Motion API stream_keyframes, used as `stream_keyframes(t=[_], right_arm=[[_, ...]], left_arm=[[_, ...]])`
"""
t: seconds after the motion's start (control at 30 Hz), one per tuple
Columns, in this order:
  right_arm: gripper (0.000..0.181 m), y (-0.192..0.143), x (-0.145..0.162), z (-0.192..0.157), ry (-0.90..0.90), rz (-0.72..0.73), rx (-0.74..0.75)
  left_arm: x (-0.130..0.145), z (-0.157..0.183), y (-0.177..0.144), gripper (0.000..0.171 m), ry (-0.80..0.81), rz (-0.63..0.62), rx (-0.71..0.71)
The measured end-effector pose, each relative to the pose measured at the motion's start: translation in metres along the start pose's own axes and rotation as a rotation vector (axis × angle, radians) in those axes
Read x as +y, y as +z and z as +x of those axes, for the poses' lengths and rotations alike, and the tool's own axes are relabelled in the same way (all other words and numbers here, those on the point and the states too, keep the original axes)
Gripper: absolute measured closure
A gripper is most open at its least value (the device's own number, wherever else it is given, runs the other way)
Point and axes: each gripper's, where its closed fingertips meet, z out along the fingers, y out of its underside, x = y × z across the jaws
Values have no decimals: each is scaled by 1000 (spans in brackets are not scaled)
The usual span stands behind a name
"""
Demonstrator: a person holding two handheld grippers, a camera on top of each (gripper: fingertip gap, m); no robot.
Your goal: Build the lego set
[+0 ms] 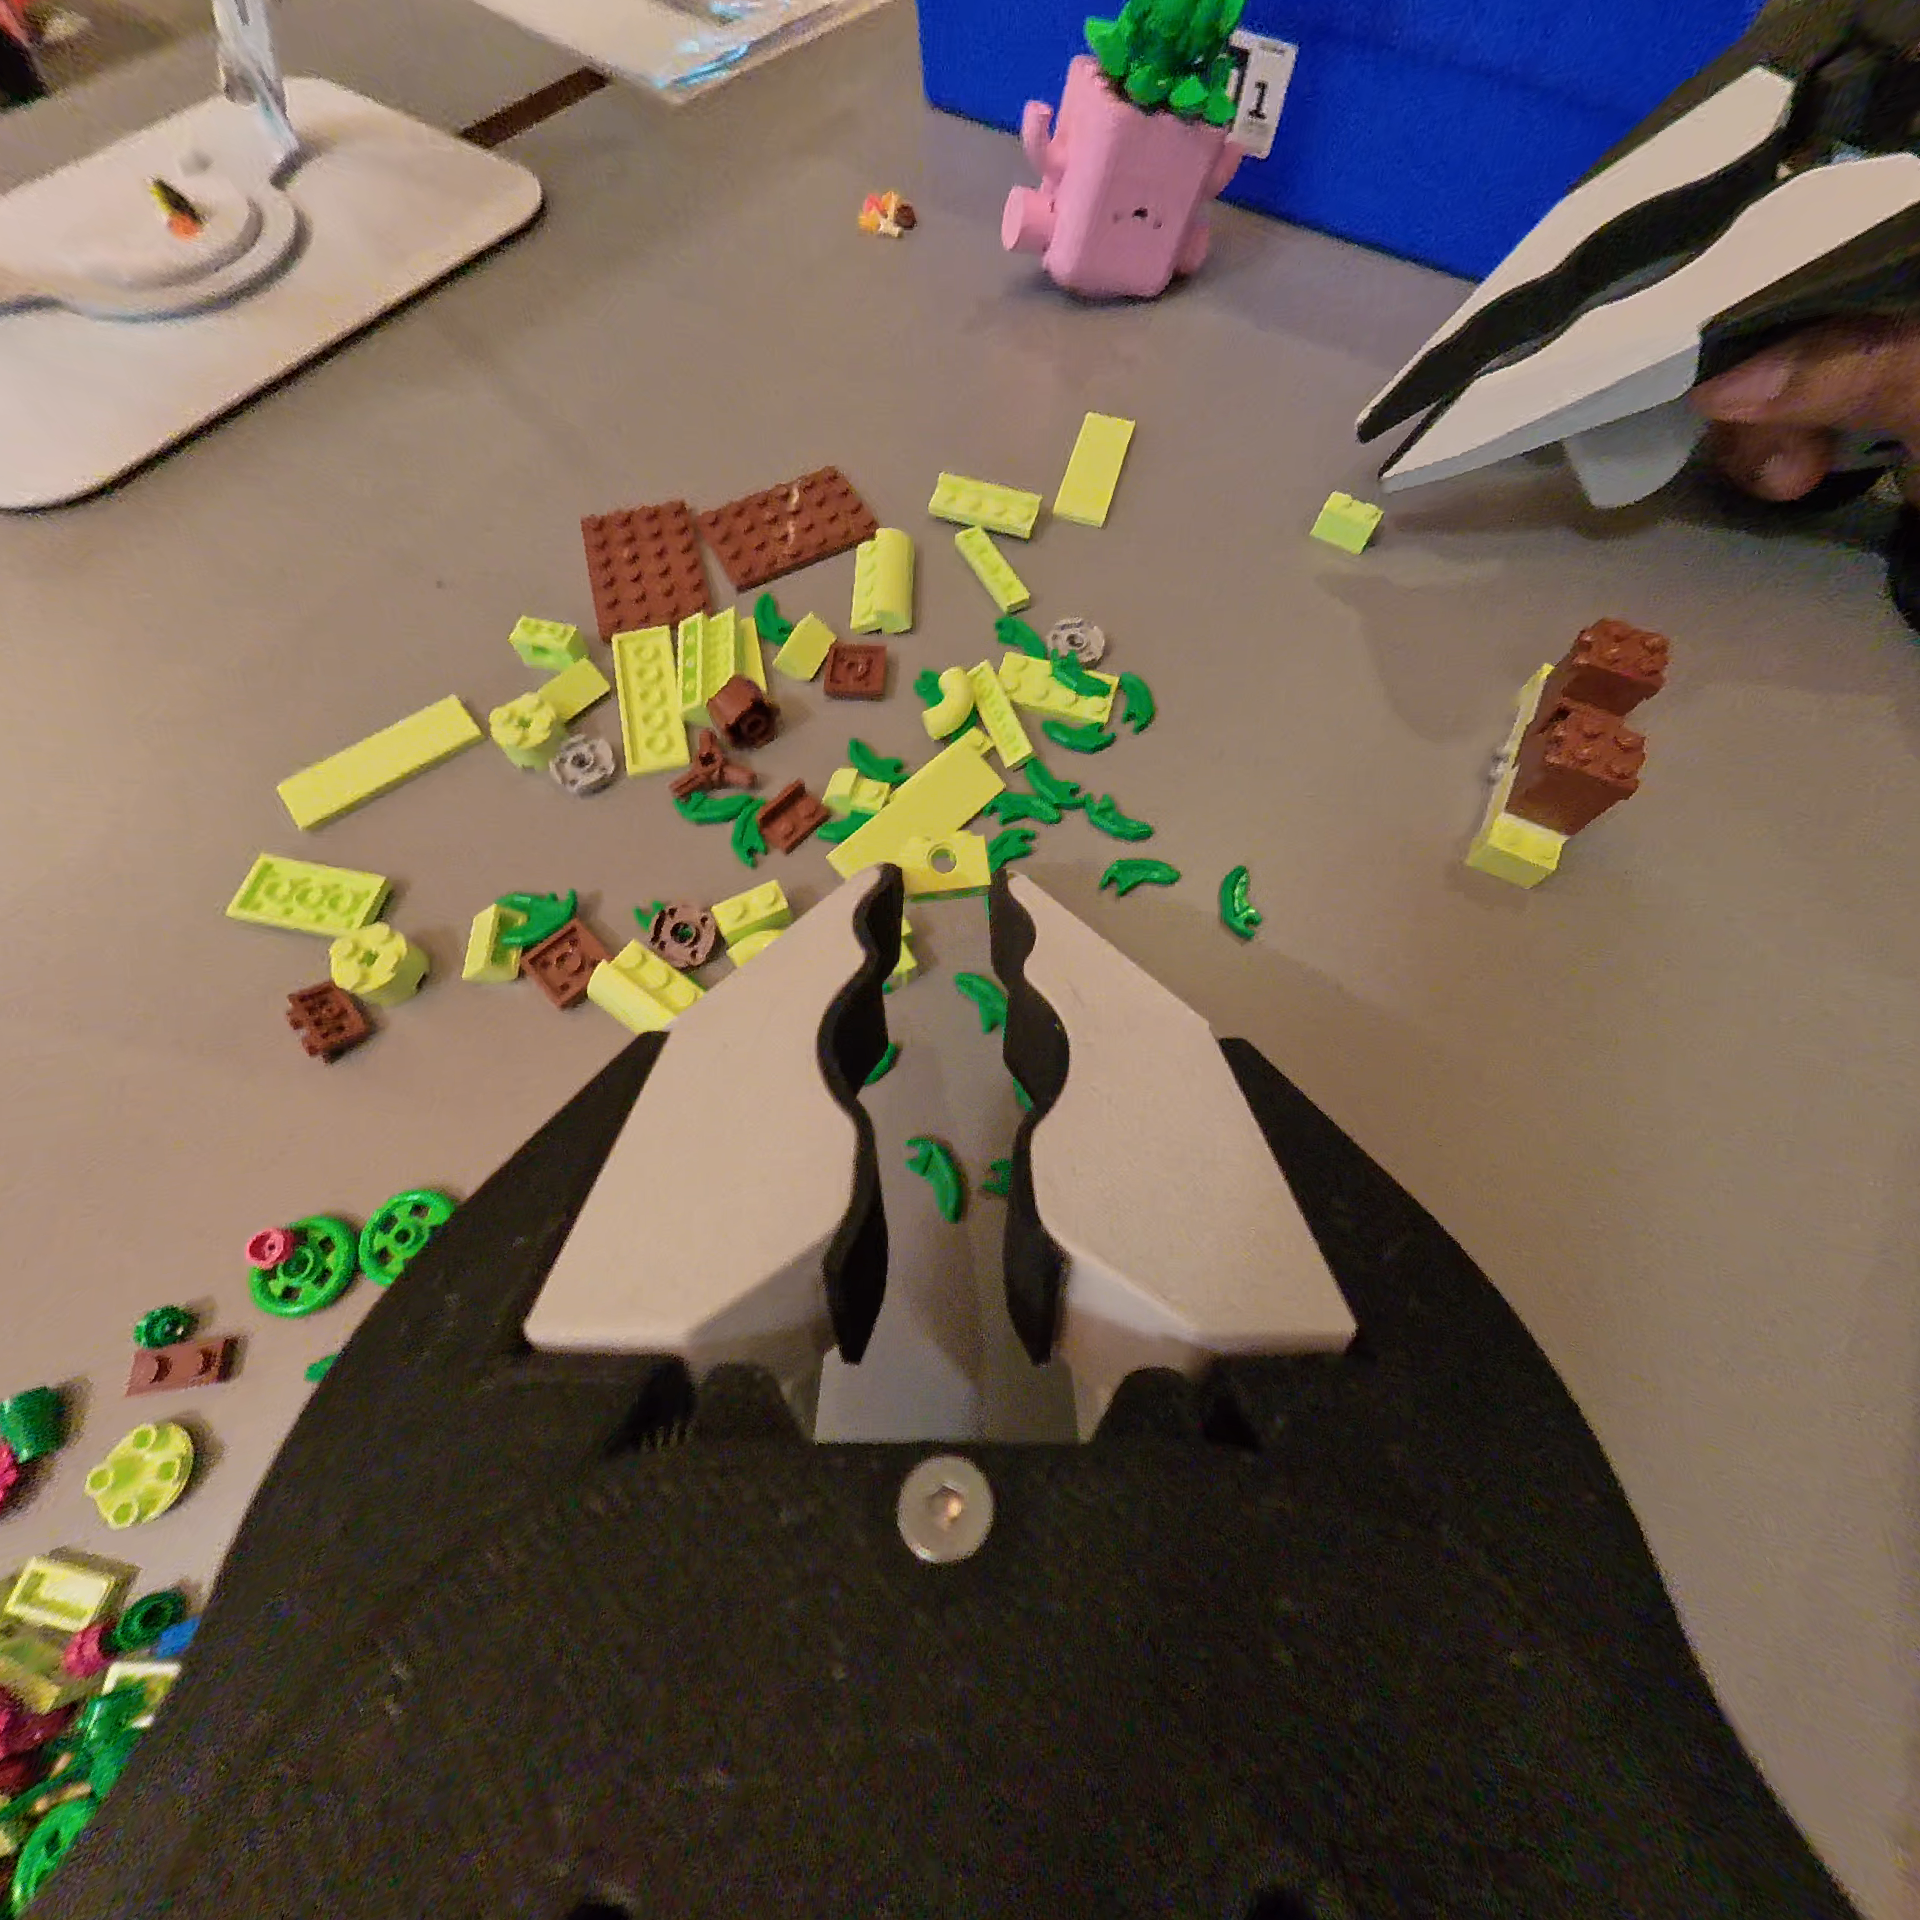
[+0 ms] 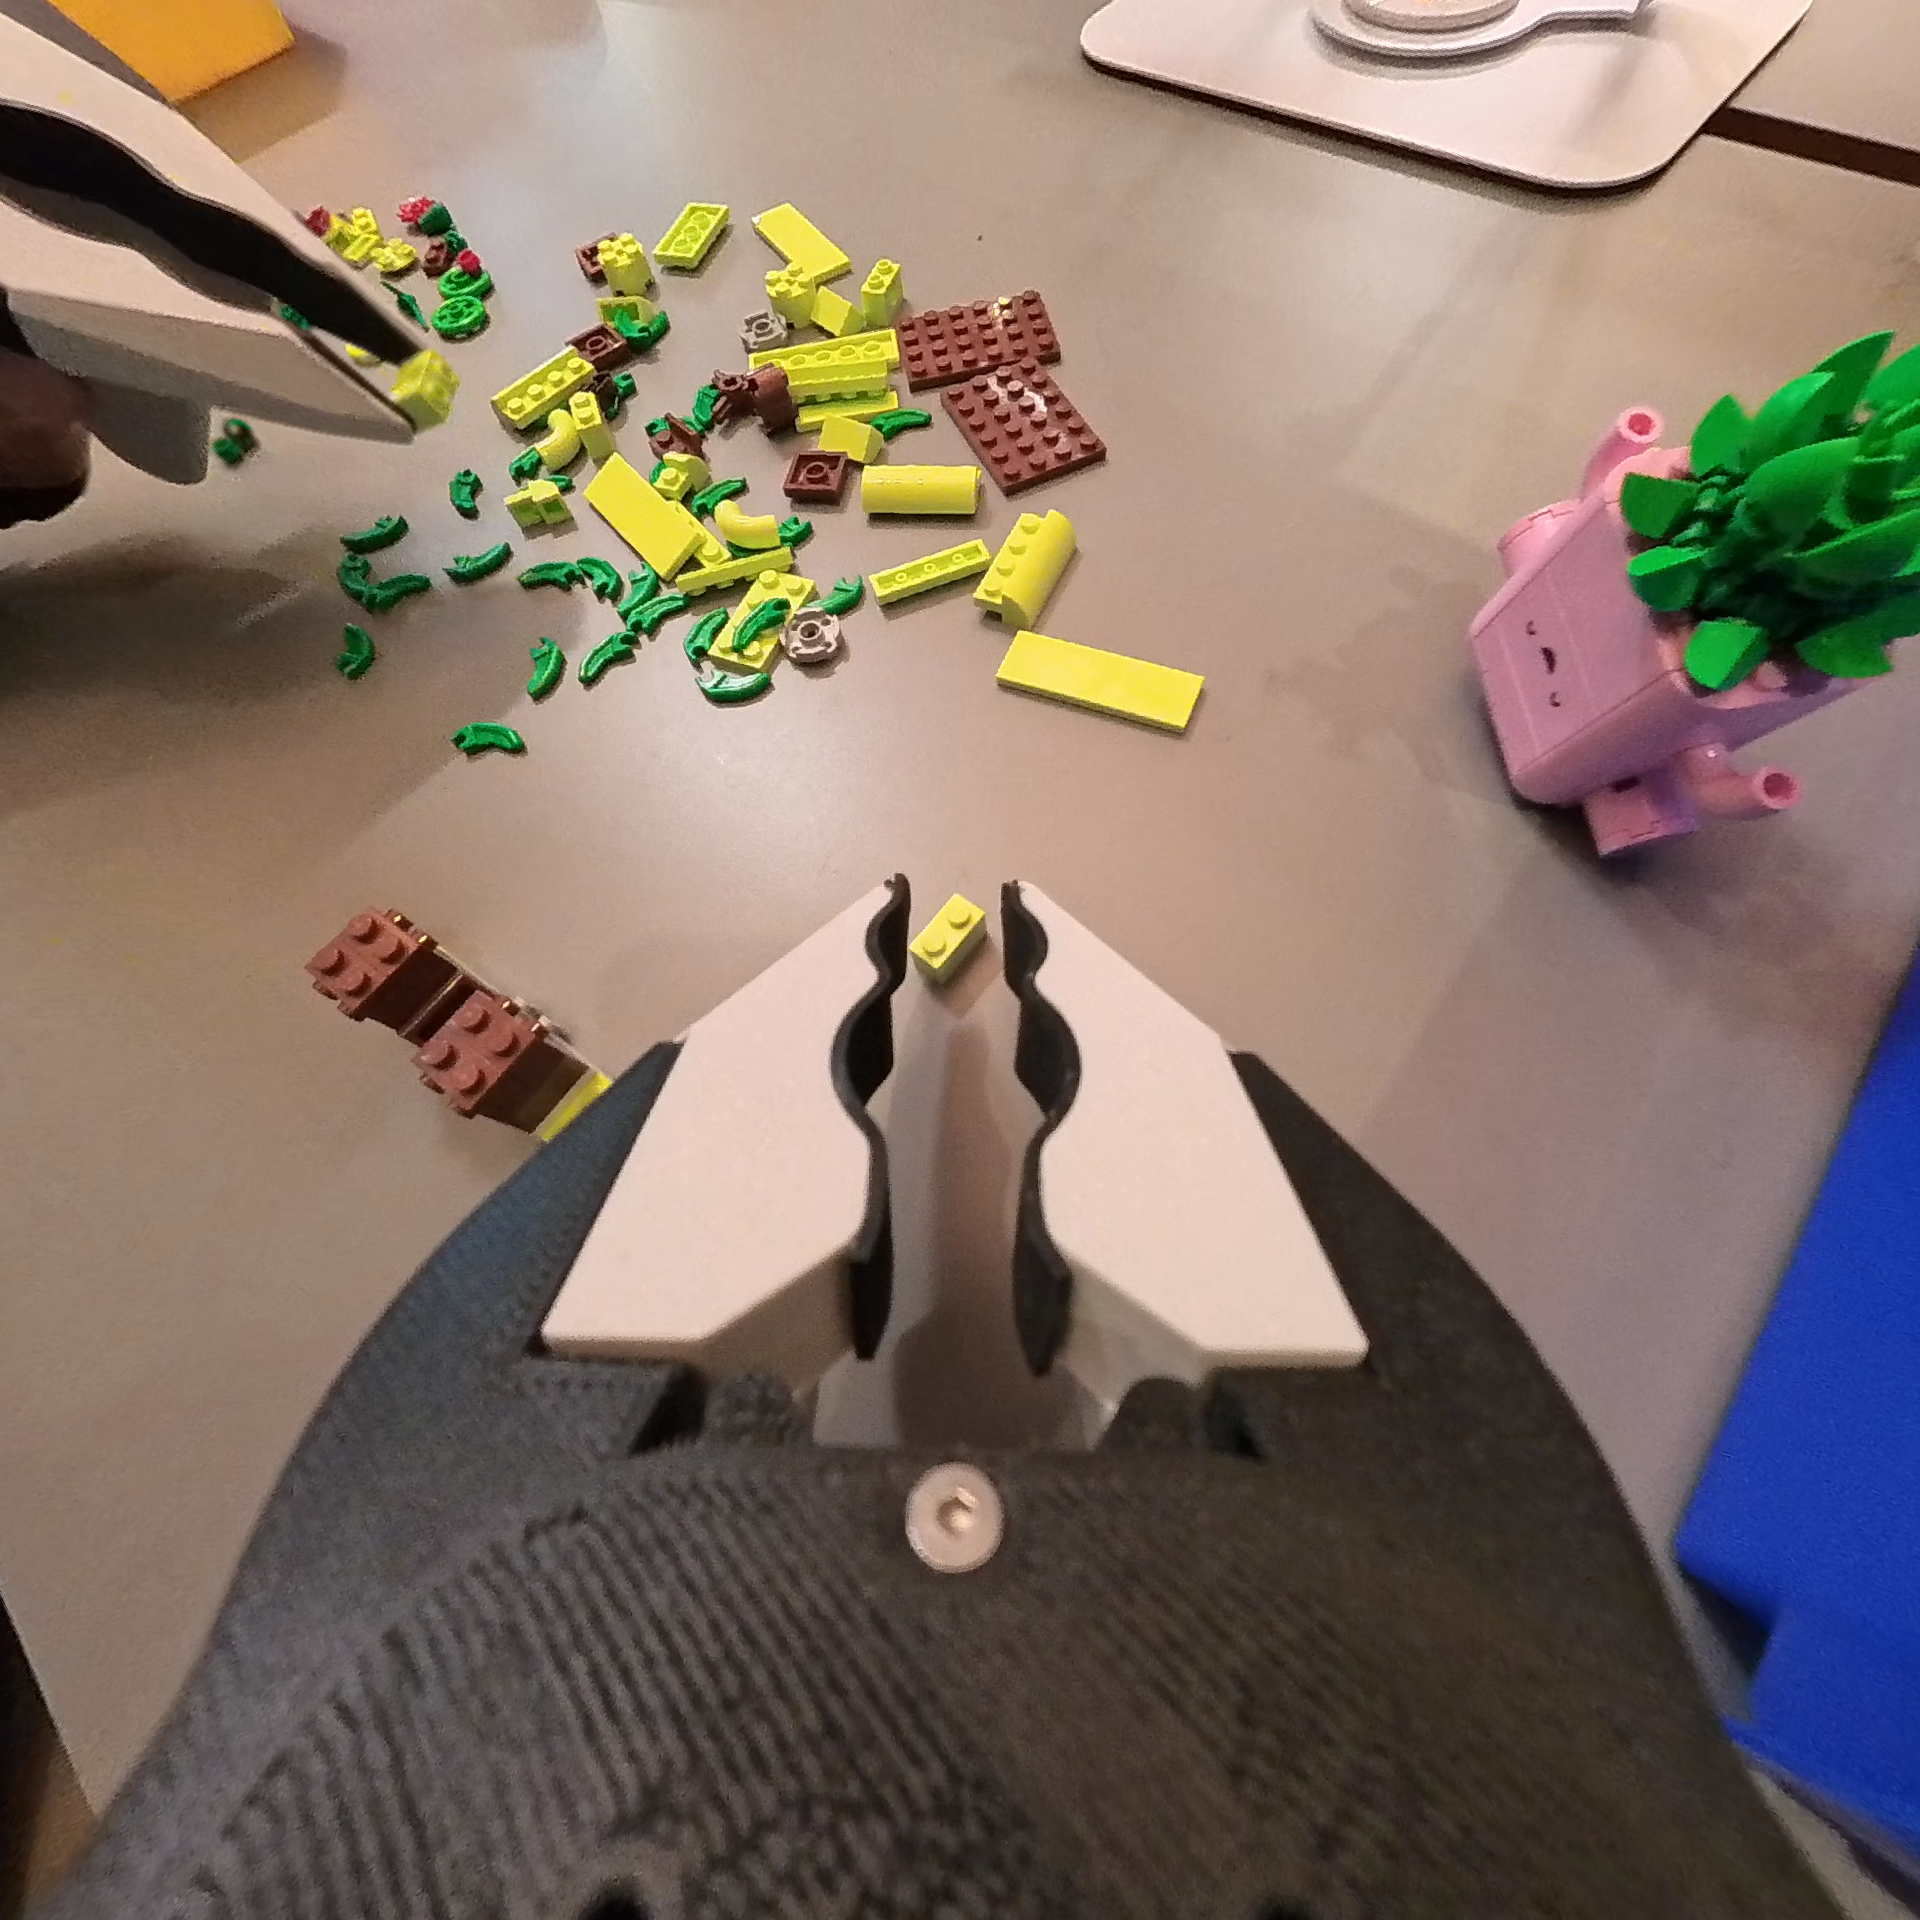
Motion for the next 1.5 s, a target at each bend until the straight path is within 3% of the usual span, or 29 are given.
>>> stream_keyframes(t=[0.2, 0.53, 0.67, 0.73, 0.87, 1.1, 1.33, 1.5], right_arm=[[166, 0, 0, 0, -5, 3, 0], [164, -8, -12, -1, 31, 92, -36], [161, -28, -57, -39, 92, 302, -262], [159, -32, -69, -62, 96, 339, -379], [159, -24, -67, -95, 10, 322, -488], [158, -15, -57, -123, -164, 241, -519], [153, -17, -56, -132, -29, 216, -664], [152, -26, -53, -137, -90, 232, -725]], left_arm=[[-4, 18, 6, 157, 17, 23, 45], [-24, 63, 13, 158, -93, 158, 277], [-39, 77, 9, 158, -53, 249, 301], [-41, 82, 8, 158, -10, 263, 297], [-47, 96, 3, 158, 34, 318, 361], [-49, 109, -5, 158, 79, 352, 438], [-45, 118, -4, 158, 157, 339, 432], [-45, 121, -6, 158, 143, 342, 476]])
